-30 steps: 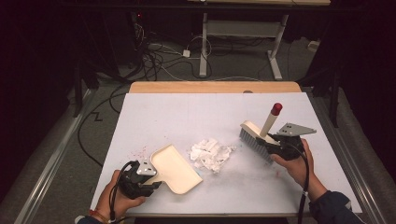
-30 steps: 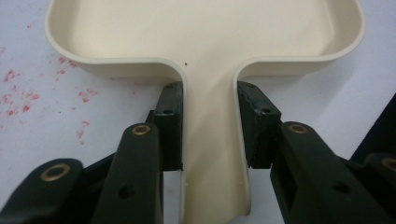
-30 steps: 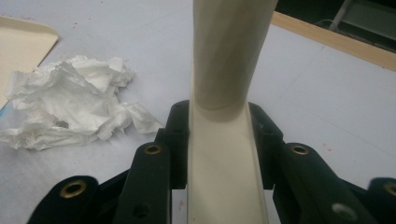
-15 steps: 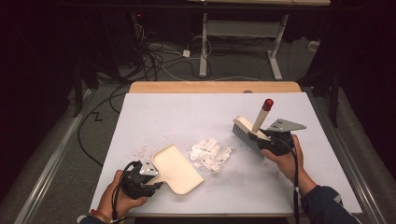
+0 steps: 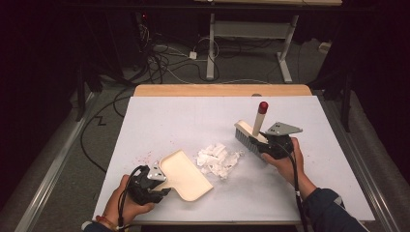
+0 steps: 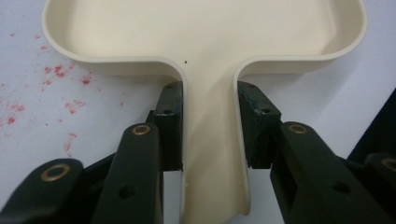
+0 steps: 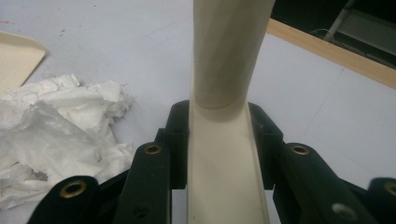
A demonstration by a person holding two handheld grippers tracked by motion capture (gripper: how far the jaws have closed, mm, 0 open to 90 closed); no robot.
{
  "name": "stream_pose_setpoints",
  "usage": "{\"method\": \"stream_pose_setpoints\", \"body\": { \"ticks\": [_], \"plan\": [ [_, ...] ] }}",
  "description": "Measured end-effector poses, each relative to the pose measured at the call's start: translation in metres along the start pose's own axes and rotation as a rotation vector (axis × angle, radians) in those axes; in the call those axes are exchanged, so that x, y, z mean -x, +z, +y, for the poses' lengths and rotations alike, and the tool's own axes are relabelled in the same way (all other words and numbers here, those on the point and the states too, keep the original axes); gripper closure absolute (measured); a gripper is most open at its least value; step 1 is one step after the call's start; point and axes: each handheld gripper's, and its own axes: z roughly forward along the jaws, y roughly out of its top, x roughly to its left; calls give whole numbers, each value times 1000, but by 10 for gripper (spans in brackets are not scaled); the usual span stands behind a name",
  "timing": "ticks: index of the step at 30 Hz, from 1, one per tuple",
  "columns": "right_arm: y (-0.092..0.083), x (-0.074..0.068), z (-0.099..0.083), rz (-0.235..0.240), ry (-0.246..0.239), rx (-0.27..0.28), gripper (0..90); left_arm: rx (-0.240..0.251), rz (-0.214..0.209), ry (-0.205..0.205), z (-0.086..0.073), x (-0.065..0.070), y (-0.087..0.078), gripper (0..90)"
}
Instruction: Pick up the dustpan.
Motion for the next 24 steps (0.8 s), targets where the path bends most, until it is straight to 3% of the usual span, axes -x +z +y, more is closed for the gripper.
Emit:
{"method": "stream_pose_setpoints", "body": {
  "ticks": [14,24],
  "plan": [
    [8,-12,3,9,-25,8,676,-32,-5,0,3,-1,-5,629],
    [14,-17,2,11,-23,55,677,-42,-9,-8,1,-3,-5,629]
  ]
}}
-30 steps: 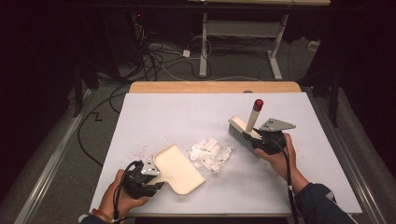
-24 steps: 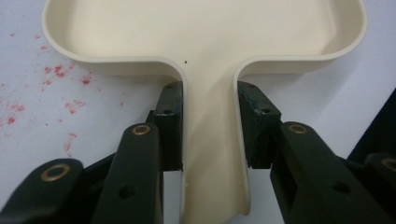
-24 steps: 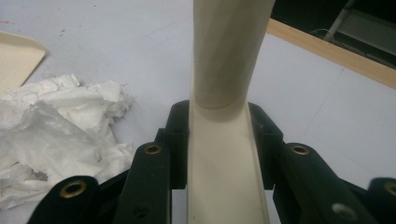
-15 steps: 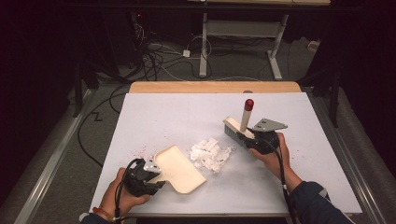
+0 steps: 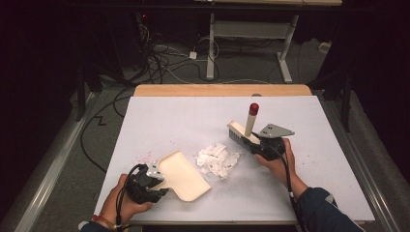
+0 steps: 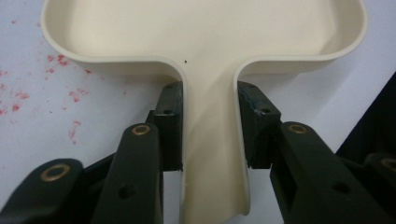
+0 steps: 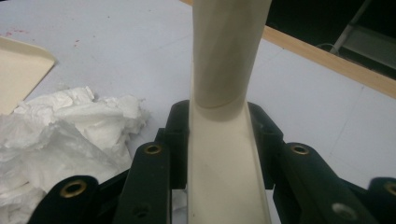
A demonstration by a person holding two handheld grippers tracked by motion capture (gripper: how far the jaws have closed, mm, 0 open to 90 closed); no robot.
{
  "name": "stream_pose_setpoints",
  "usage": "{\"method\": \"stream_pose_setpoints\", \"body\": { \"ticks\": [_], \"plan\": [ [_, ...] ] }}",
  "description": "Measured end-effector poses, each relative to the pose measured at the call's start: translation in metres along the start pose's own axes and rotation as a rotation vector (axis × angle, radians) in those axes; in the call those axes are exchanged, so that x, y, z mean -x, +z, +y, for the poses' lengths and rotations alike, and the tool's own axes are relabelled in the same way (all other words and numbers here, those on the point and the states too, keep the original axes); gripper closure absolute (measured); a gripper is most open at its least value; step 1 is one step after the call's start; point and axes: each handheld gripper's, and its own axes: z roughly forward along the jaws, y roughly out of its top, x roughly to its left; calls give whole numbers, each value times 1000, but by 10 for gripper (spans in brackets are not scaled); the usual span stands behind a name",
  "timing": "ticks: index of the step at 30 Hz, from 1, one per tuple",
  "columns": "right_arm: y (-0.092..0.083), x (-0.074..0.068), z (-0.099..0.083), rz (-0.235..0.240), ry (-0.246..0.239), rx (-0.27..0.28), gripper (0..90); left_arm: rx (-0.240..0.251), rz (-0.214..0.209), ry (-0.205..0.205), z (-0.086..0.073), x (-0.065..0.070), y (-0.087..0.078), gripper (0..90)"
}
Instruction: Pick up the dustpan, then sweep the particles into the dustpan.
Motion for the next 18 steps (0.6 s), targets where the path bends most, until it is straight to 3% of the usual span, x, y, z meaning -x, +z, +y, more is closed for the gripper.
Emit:
{"method": "stream_pose_setpoints", "body": {
  "ticks": [14,18],
  "plan": [
    [11,-27,3,14,-2,16,675,-21,-10,23,18,3,7,629],
    [11,-36,5,38,22,33,675,-34,-8,32,24,7,11,629]
  ]
}}
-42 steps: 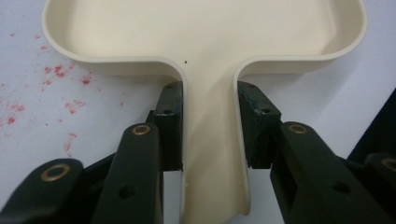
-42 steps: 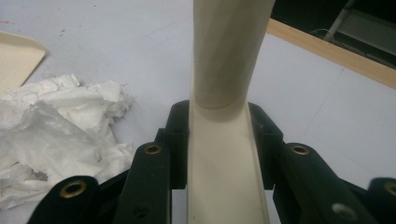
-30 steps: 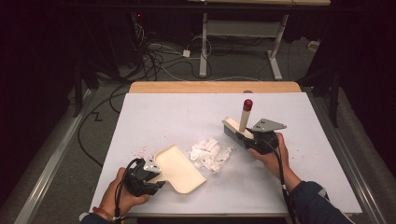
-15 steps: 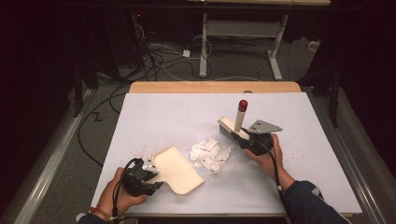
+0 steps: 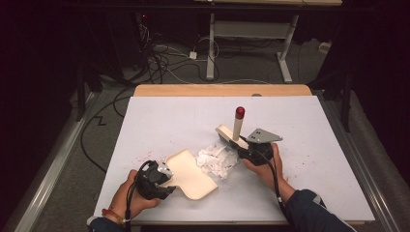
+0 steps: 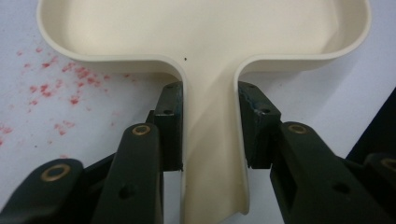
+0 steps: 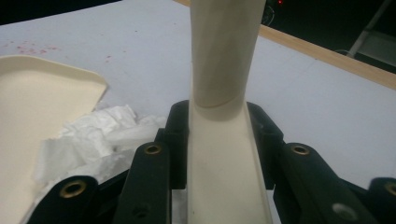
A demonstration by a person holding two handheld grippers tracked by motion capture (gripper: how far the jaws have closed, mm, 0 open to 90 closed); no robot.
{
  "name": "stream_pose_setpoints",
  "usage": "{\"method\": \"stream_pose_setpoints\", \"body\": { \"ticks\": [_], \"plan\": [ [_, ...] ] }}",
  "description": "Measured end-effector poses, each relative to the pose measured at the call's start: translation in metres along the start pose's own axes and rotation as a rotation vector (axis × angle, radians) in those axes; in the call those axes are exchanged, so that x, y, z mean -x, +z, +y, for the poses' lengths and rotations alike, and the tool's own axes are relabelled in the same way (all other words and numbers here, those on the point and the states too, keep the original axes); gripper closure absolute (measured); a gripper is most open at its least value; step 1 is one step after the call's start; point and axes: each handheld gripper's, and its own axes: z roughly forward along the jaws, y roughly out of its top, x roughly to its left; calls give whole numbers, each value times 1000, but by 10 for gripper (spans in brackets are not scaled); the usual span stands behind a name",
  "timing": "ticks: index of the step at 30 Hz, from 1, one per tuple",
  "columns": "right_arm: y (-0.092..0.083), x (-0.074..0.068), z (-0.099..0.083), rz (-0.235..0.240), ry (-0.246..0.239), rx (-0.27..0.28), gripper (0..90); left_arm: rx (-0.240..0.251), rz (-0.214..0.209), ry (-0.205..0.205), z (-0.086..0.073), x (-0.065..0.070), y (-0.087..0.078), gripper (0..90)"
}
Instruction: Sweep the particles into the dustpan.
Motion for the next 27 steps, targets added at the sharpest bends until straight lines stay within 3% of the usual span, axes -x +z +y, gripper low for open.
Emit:
{"method": "stream_pose_setpoints", "body": {
  "ticks": [10,13,27],
  "plan": [
    [5,-22,4,34,-26,5,675,2,-21,-10,11,5,6,629],
    [5,-24,5,62,1,13,675,-3,-19,-9,15,8,10,629],
    [5,-51,9,148,-38,21,676,-4,-15,-11,36,19,24,628]
  ]
}}
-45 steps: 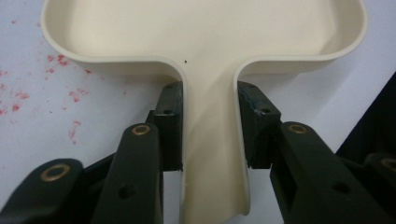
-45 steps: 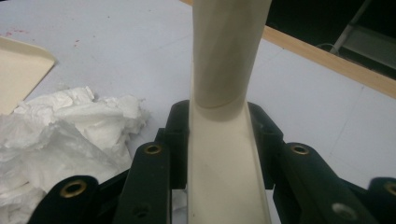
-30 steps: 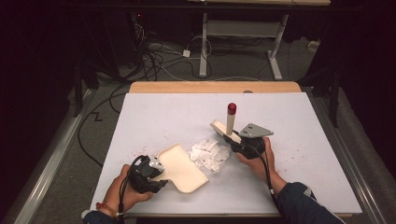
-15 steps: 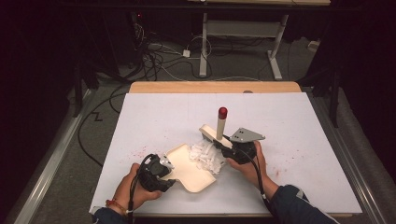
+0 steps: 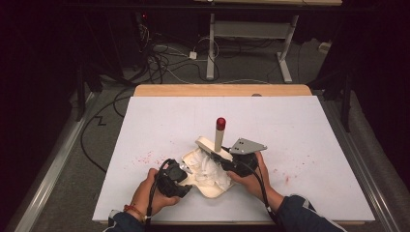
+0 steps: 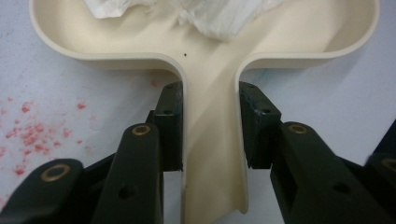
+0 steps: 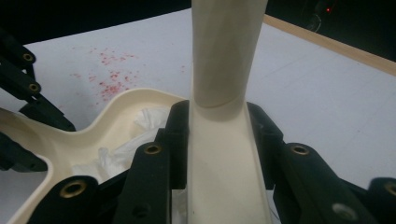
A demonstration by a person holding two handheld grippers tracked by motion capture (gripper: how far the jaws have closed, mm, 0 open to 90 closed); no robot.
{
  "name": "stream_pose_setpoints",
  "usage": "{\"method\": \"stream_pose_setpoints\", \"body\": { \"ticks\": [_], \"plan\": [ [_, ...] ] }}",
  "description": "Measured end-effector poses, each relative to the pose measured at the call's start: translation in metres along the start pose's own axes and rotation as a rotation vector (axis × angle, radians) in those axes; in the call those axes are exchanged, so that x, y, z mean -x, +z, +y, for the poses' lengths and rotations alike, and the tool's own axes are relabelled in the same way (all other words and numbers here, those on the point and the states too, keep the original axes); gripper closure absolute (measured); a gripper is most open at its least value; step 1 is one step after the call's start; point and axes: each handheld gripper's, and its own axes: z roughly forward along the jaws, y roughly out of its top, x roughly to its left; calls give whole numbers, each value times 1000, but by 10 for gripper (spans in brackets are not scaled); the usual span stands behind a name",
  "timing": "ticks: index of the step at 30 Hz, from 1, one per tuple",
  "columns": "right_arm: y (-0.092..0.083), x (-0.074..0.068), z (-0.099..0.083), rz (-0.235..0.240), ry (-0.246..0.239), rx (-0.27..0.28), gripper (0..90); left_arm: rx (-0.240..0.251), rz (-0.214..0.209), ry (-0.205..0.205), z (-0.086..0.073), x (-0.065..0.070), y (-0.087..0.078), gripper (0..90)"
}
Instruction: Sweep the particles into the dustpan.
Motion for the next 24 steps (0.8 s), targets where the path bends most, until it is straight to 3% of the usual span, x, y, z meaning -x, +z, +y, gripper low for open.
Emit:
{"method": "stream_pose_setpoints", "body": {
  "ticks": [6,10,24],
  "plan": [
    [0,-7,3,43,0,11,676,-6,3,-1,4,1,5,628],
    [-3,-9,5,42,-16,17,676,-7,5,-2,3,2,7,629],
    [-41,16,24,16,29,122,676,-6,10,7,2,1,6,628]
  ]
}}
